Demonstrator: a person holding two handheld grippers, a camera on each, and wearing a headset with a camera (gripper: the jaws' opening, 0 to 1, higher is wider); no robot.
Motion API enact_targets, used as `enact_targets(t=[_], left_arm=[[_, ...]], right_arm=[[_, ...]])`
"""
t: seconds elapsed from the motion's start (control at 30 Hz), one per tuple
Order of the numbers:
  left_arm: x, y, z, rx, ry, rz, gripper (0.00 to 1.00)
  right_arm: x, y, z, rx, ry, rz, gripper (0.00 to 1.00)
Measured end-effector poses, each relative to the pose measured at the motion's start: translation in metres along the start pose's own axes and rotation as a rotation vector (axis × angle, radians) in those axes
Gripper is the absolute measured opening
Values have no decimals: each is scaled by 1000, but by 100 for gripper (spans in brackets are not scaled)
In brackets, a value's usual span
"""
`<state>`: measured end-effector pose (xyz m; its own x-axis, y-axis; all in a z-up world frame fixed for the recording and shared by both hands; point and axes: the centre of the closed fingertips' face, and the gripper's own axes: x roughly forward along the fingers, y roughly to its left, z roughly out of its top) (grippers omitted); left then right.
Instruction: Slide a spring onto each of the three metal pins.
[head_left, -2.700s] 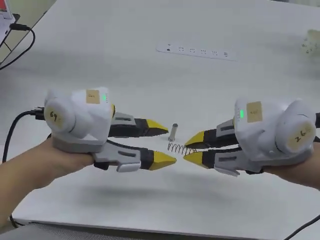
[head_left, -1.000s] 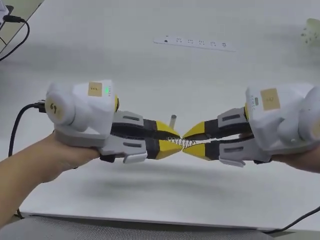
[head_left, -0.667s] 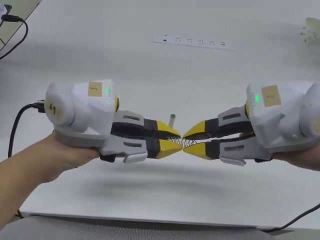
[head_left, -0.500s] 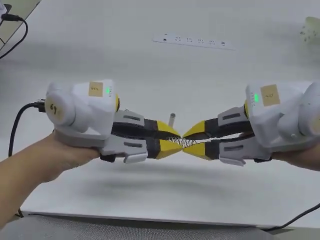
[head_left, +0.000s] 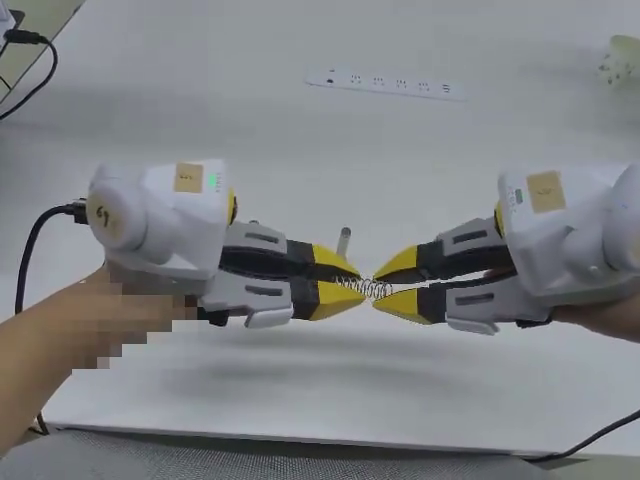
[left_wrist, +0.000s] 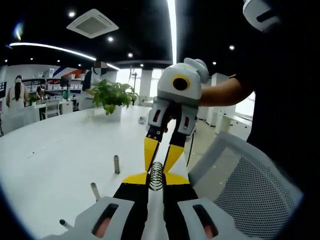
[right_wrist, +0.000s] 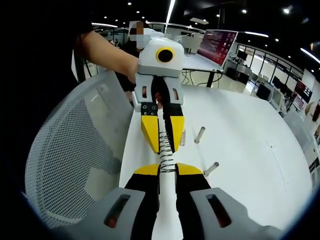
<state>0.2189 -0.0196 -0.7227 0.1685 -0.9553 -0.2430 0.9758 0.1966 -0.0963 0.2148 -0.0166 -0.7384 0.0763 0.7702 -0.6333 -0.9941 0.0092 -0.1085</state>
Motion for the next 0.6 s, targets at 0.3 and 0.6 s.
enact_targets(t=[0.3, 0.6], left_arm=[[-1, 1, 1, -2, 6, -4, 2], [-1, 1, 0, -5, 15, -9, 2]], right_arm=[[1, -1, 2, -1, 3, 0, 9], [1, -1, -1, -31, 19, -2, 8]])
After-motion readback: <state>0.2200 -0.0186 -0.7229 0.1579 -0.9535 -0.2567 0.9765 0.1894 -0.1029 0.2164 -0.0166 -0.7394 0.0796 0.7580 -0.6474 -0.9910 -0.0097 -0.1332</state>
